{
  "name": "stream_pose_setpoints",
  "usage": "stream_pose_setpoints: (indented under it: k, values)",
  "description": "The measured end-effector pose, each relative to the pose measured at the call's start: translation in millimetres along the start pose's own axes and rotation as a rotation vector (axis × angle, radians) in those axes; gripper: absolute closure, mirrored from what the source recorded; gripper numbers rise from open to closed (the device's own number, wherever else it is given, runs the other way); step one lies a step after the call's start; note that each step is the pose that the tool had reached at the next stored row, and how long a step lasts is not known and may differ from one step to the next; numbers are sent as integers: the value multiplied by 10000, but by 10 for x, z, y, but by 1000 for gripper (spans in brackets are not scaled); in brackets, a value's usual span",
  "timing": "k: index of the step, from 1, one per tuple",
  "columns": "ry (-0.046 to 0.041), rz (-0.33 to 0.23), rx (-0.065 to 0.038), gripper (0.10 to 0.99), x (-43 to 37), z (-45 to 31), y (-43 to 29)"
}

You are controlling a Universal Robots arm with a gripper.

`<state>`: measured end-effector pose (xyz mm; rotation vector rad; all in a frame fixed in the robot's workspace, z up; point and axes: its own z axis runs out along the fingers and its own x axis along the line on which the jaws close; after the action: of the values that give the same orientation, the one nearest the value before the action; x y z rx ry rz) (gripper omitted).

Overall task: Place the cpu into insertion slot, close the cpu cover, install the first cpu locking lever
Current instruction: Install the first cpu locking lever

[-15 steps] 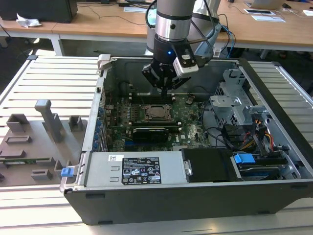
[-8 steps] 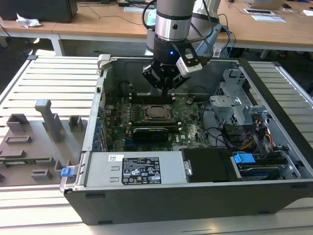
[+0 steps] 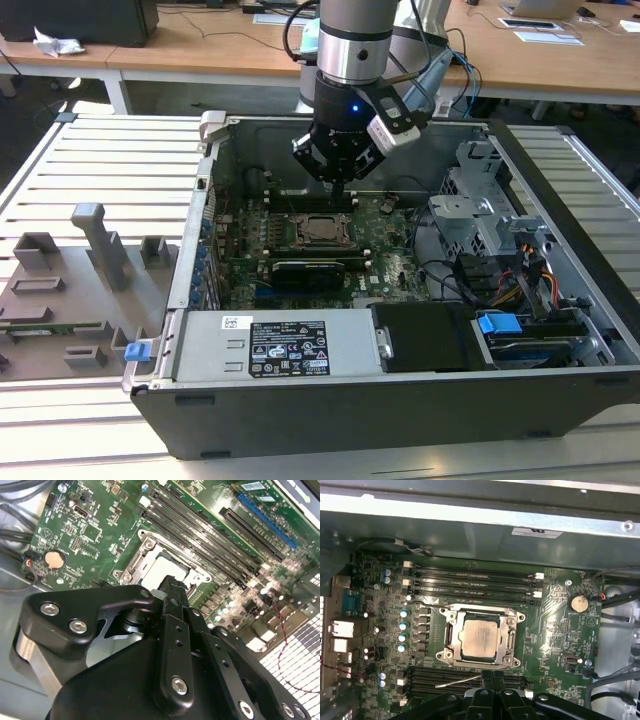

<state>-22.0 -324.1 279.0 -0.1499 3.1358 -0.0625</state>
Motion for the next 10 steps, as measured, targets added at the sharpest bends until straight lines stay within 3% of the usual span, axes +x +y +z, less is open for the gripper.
stream_pose_setpoints:
  k: [4, 10]
  values:
    - [-15, -379, 0, 980, 0, 0, 0]
    - [-16, -415, 0, 980, -1, 0, 0]
